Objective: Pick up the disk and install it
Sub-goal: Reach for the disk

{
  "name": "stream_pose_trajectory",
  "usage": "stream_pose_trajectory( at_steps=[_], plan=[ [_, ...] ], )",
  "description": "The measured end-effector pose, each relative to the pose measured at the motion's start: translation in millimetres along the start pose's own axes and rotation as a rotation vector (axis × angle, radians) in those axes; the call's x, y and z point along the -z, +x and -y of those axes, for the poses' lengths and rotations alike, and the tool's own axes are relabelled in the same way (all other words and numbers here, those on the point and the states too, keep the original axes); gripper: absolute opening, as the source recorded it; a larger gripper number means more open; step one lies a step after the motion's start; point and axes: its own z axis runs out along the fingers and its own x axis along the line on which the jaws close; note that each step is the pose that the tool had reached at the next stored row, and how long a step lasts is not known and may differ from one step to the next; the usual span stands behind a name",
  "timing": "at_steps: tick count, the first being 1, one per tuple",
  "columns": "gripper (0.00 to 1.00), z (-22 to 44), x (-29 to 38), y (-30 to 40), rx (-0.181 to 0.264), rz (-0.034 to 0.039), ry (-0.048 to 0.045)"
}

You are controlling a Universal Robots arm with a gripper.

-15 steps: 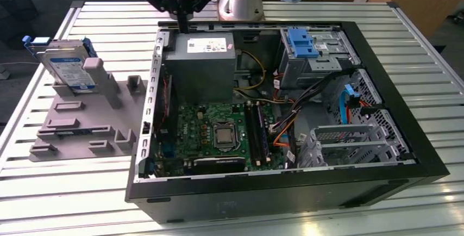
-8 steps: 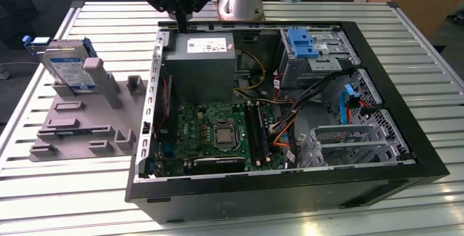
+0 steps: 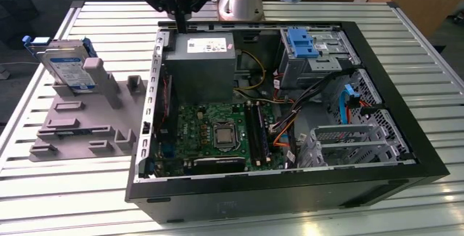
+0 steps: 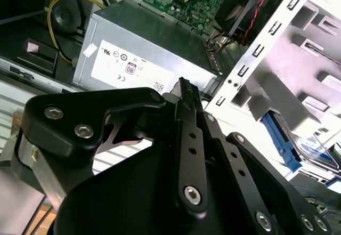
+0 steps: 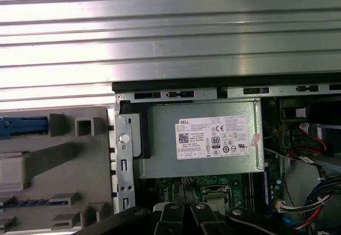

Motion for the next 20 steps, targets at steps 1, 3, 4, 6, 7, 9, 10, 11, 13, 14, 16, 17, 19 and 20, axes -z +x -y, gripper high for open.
stream_pose_trajectory(
  at_steps=[1,3,4,6,7,9,10,11,13,14,16,17,19,20],
  plan=[
    [0.11,0.0,0.0,0.2,0.0,0.0,0.0],
    [0.11,-0.1,0.0,0.6,0.0,0.0,0.0],
    [0.11,-0.1,-0.1,0.7,0.0,0.0,-0.0001],
    [0.11,-0.1,0.0,1.2,0.0,0.0,0.0],
    [0.11,-0.1,-0.1,1.3,0.0,0.0001,-0.0001],
    [0.11,-0.2,-0.1,1.8,0.0,0.0,0.0],
    [0.11,-0.2,-0.1,2.0,0.0,0.0,0.0],
    [0.11,-0.2,-0.1,2.2,0.0,0.0,0.0],
    [0.11,-0.2,-0.1,2.6,0.0,0.0,0.0],
    [0.11,-0.2,-0.1,2.8,0.0,0.0,0.0],
    [0.11,-0.2,-0.1,3.2,0.0,0.0,0.0],
    [0.11,-0.2,-0.1,3.4,0.0,0.0,0.0],
    [0.11,-0.2,-0.1,3.9,0.0,0.0,0.0],
    [0.11,-0.2,-0.1,4.1,0.0,0.0,0.0]
  ],
)
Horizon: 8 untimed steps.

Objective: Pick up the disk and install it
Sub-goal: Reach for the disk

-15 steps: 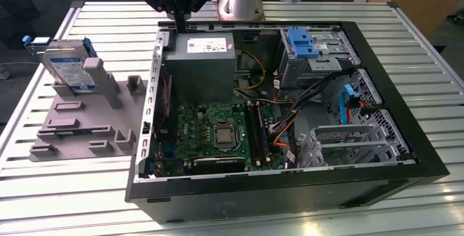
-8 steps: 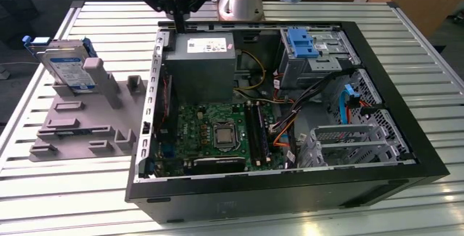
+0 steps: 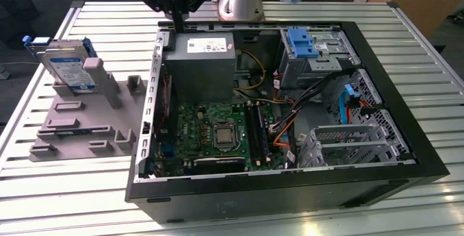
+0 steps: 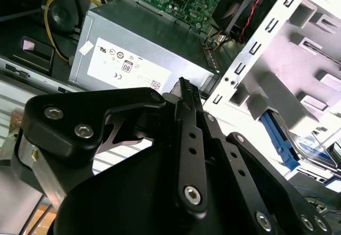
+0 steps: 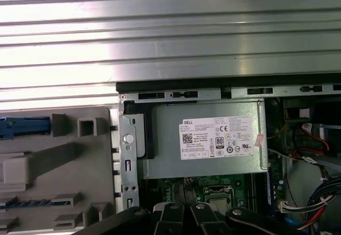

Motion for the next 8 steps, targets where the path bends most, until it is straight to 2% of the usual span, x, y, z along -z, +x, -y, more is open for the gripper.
stream_pose_trajectory(
  at_steps=[8],
  plan=[
    [0.11,-0.1,-0.1,1.8,0.0,0.0,0.0]
  ],
)
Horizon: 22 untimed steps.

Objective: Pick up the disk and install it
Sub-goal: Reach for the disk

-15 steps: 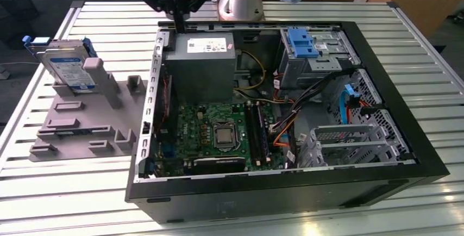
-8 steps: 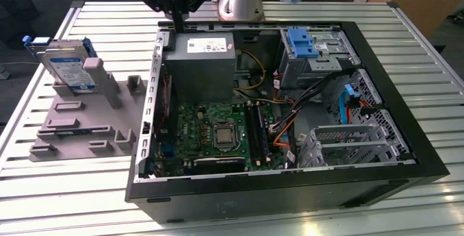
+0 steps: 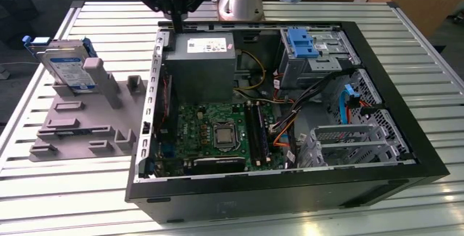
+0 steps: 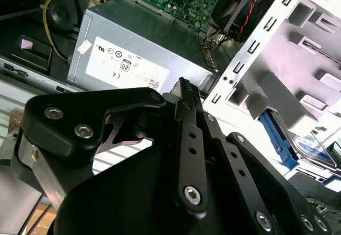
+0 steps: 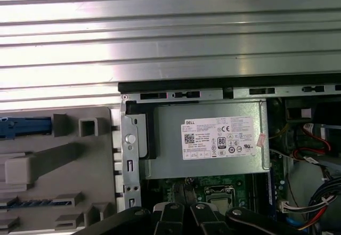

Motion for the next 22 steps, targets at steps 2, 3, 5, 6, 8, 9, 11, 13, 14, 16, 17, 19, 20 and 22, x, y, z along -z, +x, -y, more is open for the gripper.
stream_pose_trajectory(
  at_steps=[2,3,5,6,8,9,11,13,14,16,17,19,20,22],
  plan=[
    [0.11,0.0,0.0,0.4,0.0,0.0,0.0],
    [0.11,0.0,0.0,0.6,0.0,0.0,-0.0001],
    [0.11,0.0,0.0,1.1,0.0,0.0,0.0],
    [0.11,0.0,-0.1,1.3,0.0,0.0,0.0],
    [0.11,0.0,0.0,1.8,0.0,0.0,0.0],
    [0.11,0.0,-0.1,2.0,0.0,0.0,0.0],
    [0.11,0.0,-0.1,2.4,0.0,0.0,0.0],
    [0.11,0.0,-0.1,2.8,0.0,0.0,0.0],
    [0.11,0.0,-0.1,3.0,0.0,0.0,0.0],
    [0.11,0.0,-0.1,3.5,0.0,0.0,0.0],
    [0.11,0.0,-0.1,3.7,0.0,0.0,0.0],
    [0.11,0.0,-0.2,4.1,0.0,0.0001,-0.0001],
    [0.11,0.0,-0.2,4.3,0.0,0.0,0.0],
    [0.11,0.0,-0.2,4.8,0.0,0.0,0.0]
  ],
)
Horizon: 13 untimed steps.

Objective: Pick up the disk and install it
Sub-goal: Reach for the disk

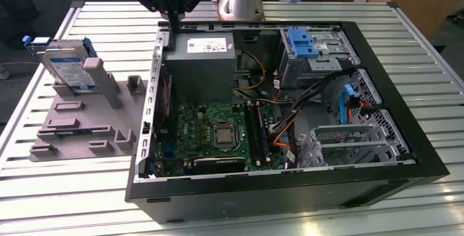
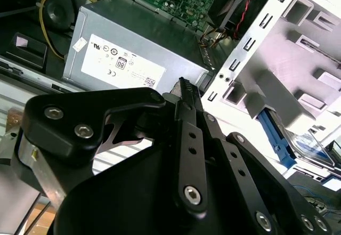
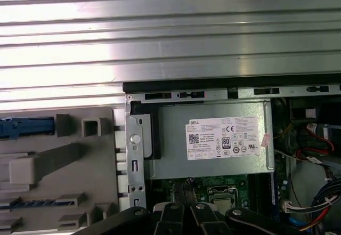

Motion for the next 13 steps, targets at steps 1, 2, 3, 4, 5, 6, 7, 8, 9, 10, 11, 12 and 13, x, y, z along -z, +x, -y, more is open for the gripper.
stream_pose_trajectory(
  at_steps=[1,2,3,4,5,6,7,8,9,10,11,12,13],
  plan=[
    [0.11,0.0,0.0,0.2,0.0,0.0,0.0],
    [0.11,0.0,0.0,0.4,0.0,0.0,0.0],
    [0.11,0.0,0.0,0.6,0.0,0.0,0.0],
    [0.11,0.0,0.0,0.9,0.0,0.0,0.0],
    [0.11,0.0,0.0,1.1,0.0,0.0,0.0],
    [0.11,0.0,-0.1,1.3,0.0,0.0,0.0],
    [0.11,0.0,-0.1,1.5,0.0,0.0,0.0],
    [0.11,0.0,-0.1,1.8,0.0,0.0,0.0],
    [0.11,0.0,0.0,2.0,0.0,0.0,0.0],
    [0.11,0.0,-0.1,2.2,0.0,0.0,0.0],
    [0.11,0.0,-0.1,2.4,0.0,0.0,0.0],
    [0.11,0.0,-0.1,2.6,0.0,0.0,0.0],
    [0.11,0.1,-0.1,2.9,0.0,0.0,0.0]
  ],
)
